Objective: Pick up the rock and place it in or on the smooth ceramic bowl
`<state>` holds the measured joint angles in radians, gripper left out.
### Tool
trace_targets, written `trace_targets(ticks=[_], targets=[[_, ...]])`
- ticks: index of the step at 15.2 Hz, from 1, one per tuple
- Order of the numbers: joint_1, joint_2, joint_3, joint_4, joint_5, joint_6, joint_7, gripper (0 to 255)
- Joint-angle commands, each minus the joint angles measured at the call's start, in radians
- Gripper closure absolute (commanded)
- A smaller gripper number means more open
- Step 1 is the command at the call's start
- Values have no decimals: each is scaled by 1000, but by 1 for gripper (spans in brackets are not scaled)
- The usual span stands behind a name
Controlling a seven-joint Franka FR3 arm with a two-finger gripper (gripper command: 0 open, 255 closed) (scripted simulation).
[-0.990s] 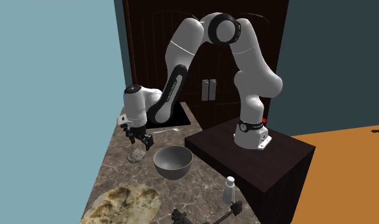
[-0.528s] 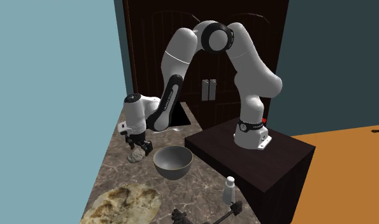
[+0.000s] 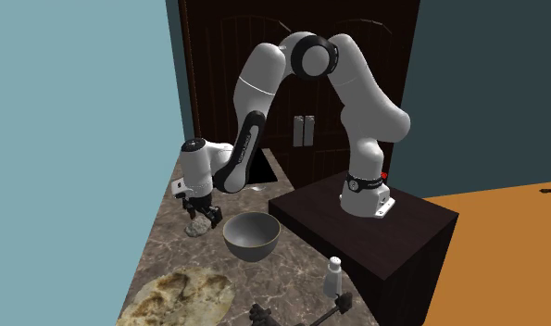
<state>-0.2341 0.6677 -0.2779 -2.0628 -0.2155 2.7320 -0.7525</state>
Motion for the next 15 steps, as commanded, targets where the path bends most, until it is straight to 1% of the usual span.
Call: trace_targets(ticks=[1,10,15], targets=[[0,0,0,0,0,0,0,255],[0,0,0,0,0,0,0,255],[7,-64,-7,-21,-5,-42,-9,255]])
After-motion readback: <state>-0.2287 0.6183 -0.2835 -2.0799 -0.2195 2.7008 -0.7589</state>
